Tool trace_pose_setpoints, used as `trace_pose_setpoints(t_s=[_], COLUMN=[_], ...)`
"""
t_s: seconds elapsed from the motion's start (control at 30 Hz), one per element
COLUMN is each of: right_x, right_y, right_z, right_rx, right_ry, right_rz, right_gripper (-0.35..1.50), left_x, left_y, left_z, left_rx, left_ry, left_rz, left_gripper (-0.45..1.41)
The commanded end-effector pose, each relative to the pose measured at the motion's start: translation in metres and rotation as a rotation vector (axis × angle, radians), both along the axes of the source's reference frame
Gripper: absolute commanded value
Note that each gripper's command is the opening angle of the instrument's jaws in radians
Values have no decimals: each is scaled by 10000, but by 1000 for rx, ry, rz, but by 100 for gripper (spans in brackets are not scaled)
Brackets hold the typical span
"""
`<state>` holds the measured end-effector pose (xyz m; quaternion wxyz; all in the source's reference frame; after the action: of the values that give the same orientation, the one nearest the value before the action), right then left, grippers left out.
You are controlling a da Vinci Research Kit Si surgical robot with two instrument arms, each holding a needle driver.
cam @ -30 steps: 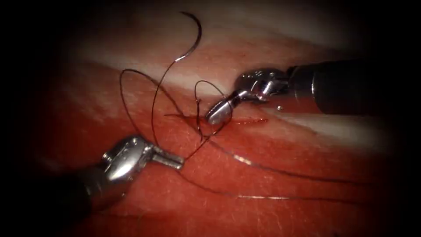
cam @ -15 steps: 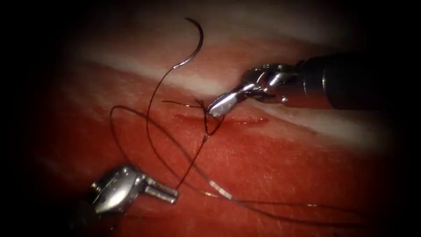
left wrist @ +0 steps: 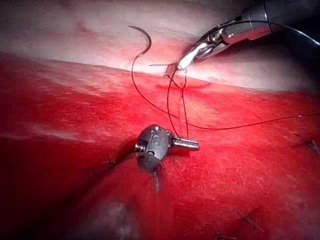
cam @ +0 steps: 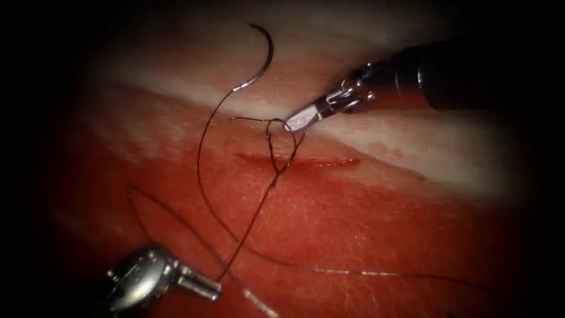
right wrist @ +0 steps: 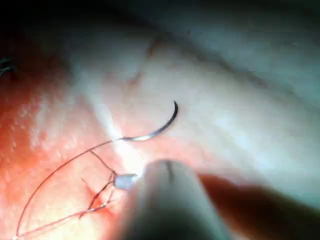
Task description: Wound Closure
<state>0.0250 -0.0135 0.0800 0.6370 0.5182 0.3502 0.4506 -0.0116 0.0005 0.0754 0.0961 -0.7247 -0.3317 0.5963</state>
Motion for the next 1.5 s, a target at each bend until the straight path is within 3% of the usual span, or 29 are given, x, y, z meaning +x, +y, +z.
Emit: trace_pose_setpoints(t_s=[0.03,0.1,0.13,0.17,0.2,0.33,0.43,0.63,0.9,1.2,1.5], right_x=[16,18,23,23,25,23,20,-2,-32,-16,-16], right_y=[8,9,9,9,14,14,12,25,32,-11,-10], right_z=[8,9,9,9,10,11,11,9,7,15,6], right_rx=[13,2,-21,-21,-61,-75,-51,121,187,190,210], right_ry=[-49,-91,-174,-174,-263,-304,-292,-178,-94,-81,-92], right_rz=[19,9,-25,-25,17,91,178,502,697,637,617], right_gripper=[-35,-35,-35,-35,-35,-35,-35,-35,-35,-35,-35], left_x=[-3,-1,3,3,7,8,8,5,3,1,1], left_y=[-6,-8,-13,-13,-18,-28,-36,-48,-62,-78,-98], left_z=[4,2,-3,-3,-7,-8,-9,-23,-35,-55,-89], left_rx=[3,2,0,0,4,2,7,8,6,15,25], left_ry=[0,0,-2,-2,0,2,6,4,-1,-9,-45], left_rz=[4,5,9,9,12,17,22,26,32,51,84], left_gripper=[-45,-45,-45,-45,-45,-45,-45,-45,-45,-45,-45])
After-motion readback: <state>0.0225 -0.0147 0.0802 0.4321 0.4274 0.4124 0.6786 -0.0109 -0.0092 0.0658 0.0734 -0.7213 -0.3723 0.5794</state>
